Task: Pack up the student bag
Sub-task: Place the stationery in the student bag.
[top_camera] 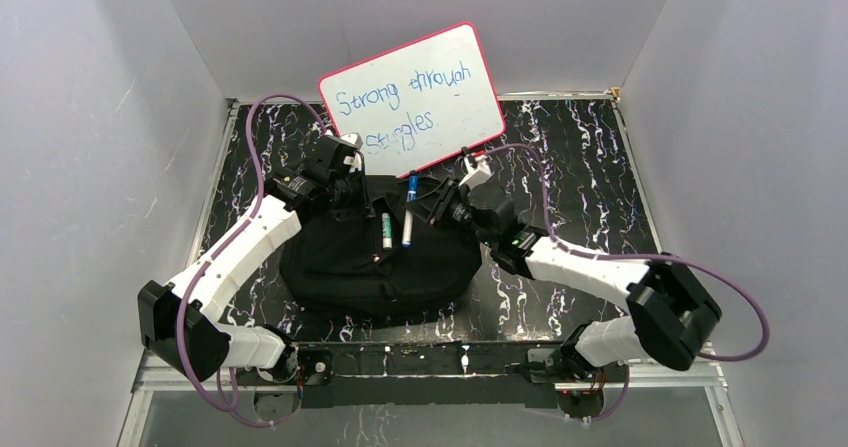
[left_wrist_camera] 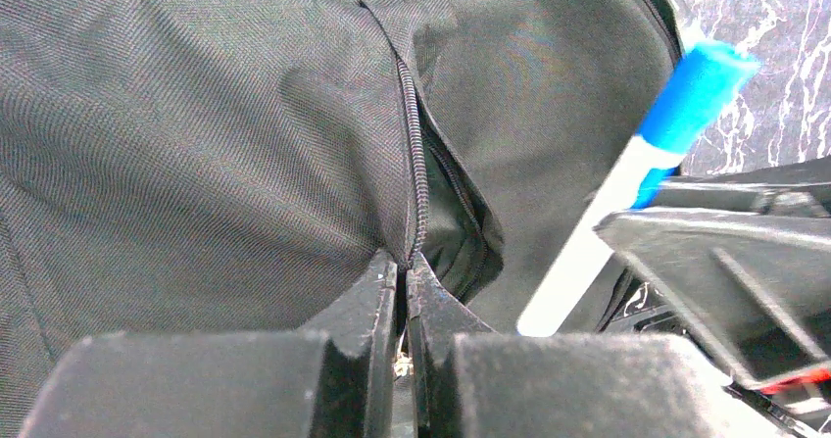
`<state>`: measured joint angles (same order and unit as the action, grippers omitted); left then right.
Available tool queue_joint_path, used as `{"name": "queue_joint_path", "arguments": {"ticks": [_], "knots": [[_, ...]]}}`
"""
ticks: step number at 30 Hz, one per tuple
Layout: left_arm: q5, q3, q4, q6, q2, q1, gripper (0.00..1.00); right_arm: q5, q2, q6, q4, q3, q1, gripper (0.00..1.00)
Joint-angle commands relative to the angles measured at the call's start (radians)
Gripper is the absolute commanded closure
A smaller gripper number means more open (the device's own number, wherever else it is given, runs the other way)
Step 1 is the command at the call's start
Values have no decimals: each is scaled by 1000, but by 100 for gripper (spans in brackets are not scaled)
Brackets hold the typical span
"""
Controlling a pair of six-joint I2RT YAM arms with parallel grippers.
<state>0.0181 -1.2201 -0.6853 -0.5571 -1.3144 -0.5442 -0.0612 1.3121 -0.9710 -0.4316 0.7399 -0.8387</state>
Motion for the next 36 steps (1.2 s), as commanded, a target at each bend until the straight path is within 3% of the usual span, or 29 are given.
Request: {"name": "queue_joint_path", "arguments": {"ticks": [1, 10, 20, 36], "knots": [[50, -45, 17, 2, 54, 0, 100, -71, 63, 20, -297, 9, -63, 100], [51, -41, 7, -1, 76, 0, 100, -63, 192, 54, -378, 53, -110, 100], [55, -36, 9, -6, 81, 0, 100, -114, 236, 117, -327, 32, -168, 100], [64, -29, 20, -15, 75, 0, 100, -23, 262, 64, -216, 16, -222, 99]]}}
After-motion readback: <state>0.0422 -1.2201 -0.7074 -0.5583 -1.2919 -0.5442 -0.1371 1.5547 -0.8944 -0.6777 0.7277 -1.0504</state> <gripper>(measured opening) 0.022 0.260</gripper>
